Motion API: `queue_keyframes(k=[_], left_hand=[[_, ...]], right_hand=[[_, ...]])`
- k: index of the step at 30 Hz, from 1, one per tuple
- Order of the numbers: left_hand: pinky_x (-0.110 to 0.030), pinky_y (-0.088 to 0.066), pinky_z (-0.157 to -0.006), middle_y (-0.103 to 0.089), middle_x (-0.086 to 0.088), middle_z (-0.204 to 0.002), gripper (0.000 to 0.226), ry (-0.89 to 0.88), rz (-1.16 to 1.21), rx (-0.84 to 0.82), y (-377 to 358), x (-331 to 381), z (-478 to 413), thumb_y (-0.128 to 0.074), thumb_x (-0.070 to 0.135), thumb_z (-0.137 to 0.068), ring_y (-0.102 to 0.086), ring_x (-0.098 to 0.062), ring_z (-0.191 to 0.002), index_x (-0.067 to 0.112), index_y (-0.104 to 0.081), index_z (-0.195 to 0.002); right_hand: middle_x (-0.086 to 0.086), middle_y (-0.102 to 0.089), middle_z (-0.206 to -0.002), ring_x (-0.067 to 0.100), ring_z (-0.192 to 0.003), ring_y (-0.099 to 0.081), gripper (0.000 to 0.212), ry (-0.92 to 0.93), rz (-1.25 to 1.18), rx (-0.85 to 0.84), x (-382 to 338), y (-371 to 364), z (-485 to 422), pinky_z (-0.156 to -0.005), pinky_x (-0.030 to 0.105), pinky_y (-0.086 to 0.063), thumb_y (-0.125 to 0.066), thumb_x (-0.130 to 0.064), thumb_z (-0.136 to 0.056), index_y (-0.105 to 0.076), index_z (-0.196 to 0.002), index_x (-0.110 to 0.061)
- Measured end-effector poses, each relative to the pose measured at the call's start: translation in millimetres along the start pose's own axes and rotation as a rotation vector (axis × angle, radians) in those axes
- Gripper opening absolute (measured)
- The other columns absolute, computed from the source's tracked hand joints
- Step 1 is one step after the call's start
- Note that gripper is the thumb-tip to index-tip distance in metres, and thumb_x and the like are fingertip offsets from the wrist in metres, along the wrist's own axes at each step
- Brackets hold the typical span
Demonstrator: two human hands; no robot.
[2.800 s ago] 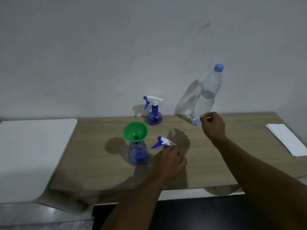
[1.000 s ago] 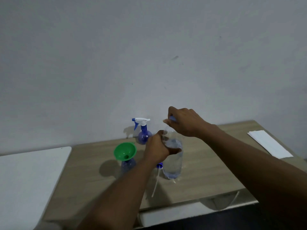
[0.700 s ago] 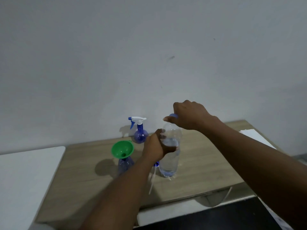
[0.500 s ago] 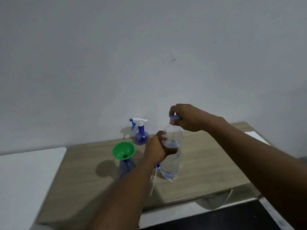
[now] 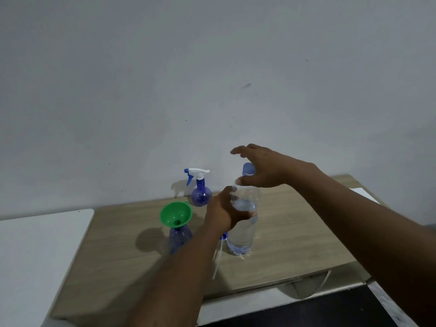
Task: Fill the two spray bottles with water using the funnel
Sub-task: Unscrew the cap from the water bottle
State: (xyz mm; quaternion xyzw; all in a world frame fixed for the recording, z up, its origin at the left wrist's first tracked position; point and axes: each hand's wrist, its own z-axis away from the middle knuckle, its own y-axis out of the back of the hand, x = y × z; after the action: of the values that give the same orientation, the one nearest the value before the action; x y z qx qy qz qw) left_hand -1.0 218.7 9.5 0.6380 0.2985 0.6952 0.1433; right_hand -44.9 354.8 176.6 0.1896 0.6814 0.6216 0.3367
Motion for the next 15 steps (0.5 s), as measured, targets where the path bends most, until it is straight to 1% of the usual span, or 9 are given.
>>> queue_keyframes(k=[1, 2, 4, 5, 6, 8, 9, 12, 15], left_hand=[[-0.034, -0.052, -0.099, -0.063, 0.008, -0.123, 0.090, 0.013, 0.005, -0.015, 0, 0, 0, -0.085, 0.059, -0.061, -0.061, -0.015, -0.112, 0.029, -0.046, -0.136], [-0.034, -0.052, -0.098, -0.063, 0.008, -0.123, 0.090, 0.012, 0.012, -0.016, 0, 0, 0, -0.086, 0.059, -0.061, -0.061, -0.015, -0.112, 0.029, -0.045, -0.136], [-0.034, -0.053, -0.096, -0.065, 0.008, -0.121, 0.088, -0.024, -0.009, 0.004, 0, -3, 1, -0.084, 0.062, -0.061, -0.062, -0.015, -0.111, 0.029, -0.046, -0.134], [-0.035, -0.053, -0.096, -0.066, 0.007, -0.121, 0.088, -0.034, -0.016, 0.012, 0, -4, 2, -0.084, 0.062, -0.062, -0.062, -0.015, -0.111, 0.029, -0.046, -0.133], [-0.037, -0.054, -0.097, -0.066, 0.006, -0.121, 0.087, -0.035, -0.007, 0.016, 0, -4, 2, -0.085, 0.059, -0.063, -0.062, -0.015, -0.110, 0.028, -0.046, -0.134], [-0.039, -0.054, -0.097, -0.066, 0.005, -0.121, 0.087, -0.035, 0.033, 0.021, 0, -4, 1, -0.088, 0.053, -0.062, -0.063, -0.016, -0.109, 0.027, -0.047, -0.134], [-0.039, -0.054, -0.097, -0.067, 0.005, -0.121, 0.088, -0.032, 0.044, 0.026, 0, -4, 1, -0.089, 0.053, -0.061, -0.064, -0.016, -0.108, 0.027, -0.048, -0.134], [-0.038, -0.055, -0.095, -0.068, 0.006, -0.119, 0.094, -0.022, 0.088, 0.042, -2, -5, 0, -0.091, 0.055, -0.055, -0.065, -0.014, -0.106, 0.026, -0.050, -0.134], [-0.037, -0.058, -0.092, -0.068, 0.007, -0.115, 0.095, -0.025, 0.116, 0.070, -4, -6, -1, -0.092, 0.056, -0.053, -0.066, -0.011, -0.102, 0.025, -0.051, -0.133]], right_hand=[[0.004, -0.048, -0.142, 0.023, -0.124, -0.052, 0.076, -0.045, 0.020, 0.026, -2, -3, -1, -0.097, 0.036, -0.047, -0.069, -0.055, -0.084, -0.037, -0.147, -0.024], [0.005, -0.052, -0.137, 0.024, -0.119, -0.054, 0.073, -0.082, 0.050, 0.055, -2, -6, -3, -0.093, 0.035, -0.048, -0.067, -0.057, -0.085, -0.042, -0.142, -0.020], [0.005, -0.059, -0.119, 0.022, -0.105, -0.056, 0.046, -0.096, 0.072, 0.092, 0, -10, -6, -0.082, 0.029, -0.044, -0.065, -0.046, -0.091, -0.058, -0.123, -0.014], [0.002, -0.058, -0.111, 0.020, -0.102, -0.056, 0.035, -0.066, 0.034, 0.099, 2, -10, -6, -0.079, 0.026, -0.042, -0.065, -0.038, -0.093, -0.062, -0.118, -0.013], [-0.001, -0.057, -0.108, 0.018, -0.100, -0.056, 0.029, -0.028, -0.015, 0.101, 4, -10, -5, -0.078, 0.023, -0.040, -0.065, -0.030, -0.094, -0.064, -0.117, -0.013], [-0.004, -0.057, -0.109, 0.012, -0.095, -0.053, 0.026, 0.030, -0.109, 0.134, 8, -6, -3, -0.073, 0.015, -0.037, -0.064, -0.020, -0.094, -0.066, -0.120, -0.016], [-0.006, -0.059, -0.110, 0.009, -0.093, -0.053, 0.026, 0.042, -0.163, 0.176, 12, -4, -2, -0.073, 0.013, -0.037, -0.064, -0.018, -0.094, -0.067, -0.120, -0.017], [-0.007, -0.065, -0.111, 0.010, -0.088, -0.059, 0.024, -0.004, -0.313, 0.310, 31, -4, -2, -0.075, 0.017, -0.042, -0.067, -0.020, -0.093, -0.069, -0.116, -0.021], [-0.004, -0.067, -0.106, 0.013, -0.087, -0.063, 0.022, -0.139, -0.435, 0.390, 58, -23, -2, -0.075, 0.020, -0.045, -0.068, -0.022, -0.091, -0.070, -0.113, -0.020]])
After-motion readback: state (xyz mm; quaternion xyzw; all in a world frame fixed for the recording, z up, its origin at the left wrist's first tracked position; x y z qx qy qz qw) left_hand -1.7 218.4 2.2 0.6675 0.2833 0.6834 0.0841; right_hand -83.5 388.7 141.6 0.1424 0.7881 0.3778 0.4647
